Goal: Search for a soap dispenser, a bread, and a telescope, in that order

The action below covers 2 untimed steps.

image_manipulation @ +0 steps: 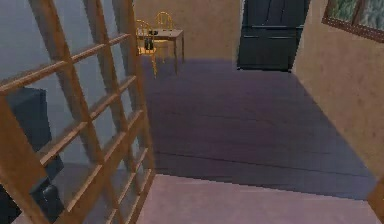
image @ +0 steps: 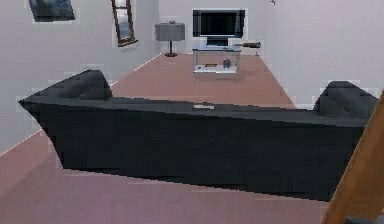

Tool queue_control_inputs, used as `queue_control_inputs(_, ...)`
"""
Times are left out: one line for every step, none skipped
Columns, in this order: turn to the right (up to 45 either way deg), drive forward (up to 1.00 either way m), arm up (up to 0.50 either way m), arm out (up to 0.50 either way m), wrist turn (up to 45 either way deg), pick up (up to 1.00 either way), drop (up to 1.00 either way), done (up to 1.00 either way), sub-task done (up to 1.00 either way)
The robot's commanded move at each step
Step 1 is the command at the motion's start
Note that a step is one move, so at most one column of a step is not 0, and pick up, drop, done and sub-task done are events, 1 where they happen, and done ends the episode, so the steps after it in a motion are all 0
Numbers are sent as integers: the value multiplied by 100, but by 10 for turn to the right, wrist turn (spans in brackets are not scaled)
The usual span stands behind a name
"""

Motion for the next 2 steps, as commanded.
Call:
queue_control_inputs(120, 0, 0, 0, 0, 0, 0, 0, 0)
queue_control_inputs(0, 5, 0, 0, 0, 0, 0, 0, 0)
